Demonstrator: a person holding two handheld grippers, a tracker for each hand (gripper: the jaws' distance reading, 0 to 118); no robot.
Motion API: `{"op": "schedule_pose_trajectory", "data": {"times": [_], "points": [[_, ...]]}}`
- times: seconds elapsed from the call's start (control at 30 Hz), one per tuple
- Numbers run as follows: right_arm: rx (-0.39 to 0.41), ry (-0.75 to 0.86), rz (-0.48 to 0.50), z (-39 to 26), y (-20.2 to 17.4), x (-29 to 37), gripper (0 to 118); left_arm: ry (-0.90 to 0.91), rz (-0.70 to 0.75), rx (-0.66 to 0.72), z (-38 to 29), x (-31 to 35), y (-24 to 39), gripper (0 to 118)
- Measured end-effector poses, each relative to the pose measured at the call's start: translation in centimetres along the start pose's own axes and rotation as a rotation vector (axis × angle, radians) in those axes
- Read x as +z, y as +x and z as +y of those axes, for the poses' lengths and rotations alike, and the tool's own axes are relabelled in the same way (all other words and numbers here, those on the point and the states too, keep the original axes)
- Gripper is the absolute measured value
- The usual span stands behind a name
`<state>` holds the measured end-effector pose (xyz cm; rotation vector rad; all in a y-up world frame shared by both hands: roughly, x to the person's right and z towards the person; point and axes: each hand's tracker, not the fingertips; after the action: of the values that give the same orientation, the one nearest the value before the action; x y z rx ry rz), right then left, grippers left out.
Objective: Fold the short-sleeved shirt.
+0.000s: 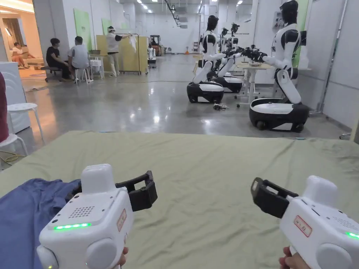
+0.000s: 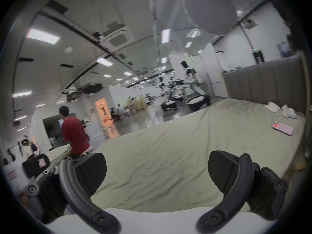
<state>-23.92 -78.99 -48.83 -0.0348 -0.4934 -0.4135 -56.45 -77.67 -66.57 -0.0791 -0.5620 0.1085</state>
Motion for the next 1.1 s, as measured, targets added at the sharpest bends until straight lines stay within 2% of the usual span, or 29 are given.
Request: {"op": "schedule_pose_trajectory", "data": {"times": [0.07, 0.13, 0.17, 0.27, 0.4, 0.57, 0.8, 1.1], "points": [[0.184, 0.051, -0.033, -0.2, -0.6, 0.4, 118, -0.001, -0.031, -0.088, -0.4, 0.5, 0.9, 117], [0.265, 0.044, -0.039, -0.1, -0.9, 0.6, 118, 0.000, -0.055, -0.079, -0.5, 0.8, 1.0, 117], [0.279, 0.044, -0.032, 0.0, -0.9, 0.7, 118, -0.003, -0.061, -0.073, -0.7, 0.6, 1.2, 117], [0.269, 0.039, -0.032, -0.3, -1.5, 0.7, 118, 0.019, -0.065, -0.061, -0.6, 1.0, 1.5, 117], [0.312, 0.041, -0.045, -0.5, -1.9, 0.6, 118, 0.027, -0.065, -0.083, -0.3, 1.0, 1.9, 117], [0.321, 0.044, -0.044, -0.5, -2.3, 0.8, 118, 0.059, -0.034, -0.127, -0.4, 1.3, 2.4, 117], [0.363, 0.060, -0.041, -0.5, -2.9, 1.3, 118, 0.067, -0.018, -0.120, -0.2, 1.4, 2.8, 117], [0.378, 0.068, -0.041, -0.5, -3.0, 1.4, 118, 0.070, -0.023, -0.022, 0.4, 1.2, 2.3, 117]]}}
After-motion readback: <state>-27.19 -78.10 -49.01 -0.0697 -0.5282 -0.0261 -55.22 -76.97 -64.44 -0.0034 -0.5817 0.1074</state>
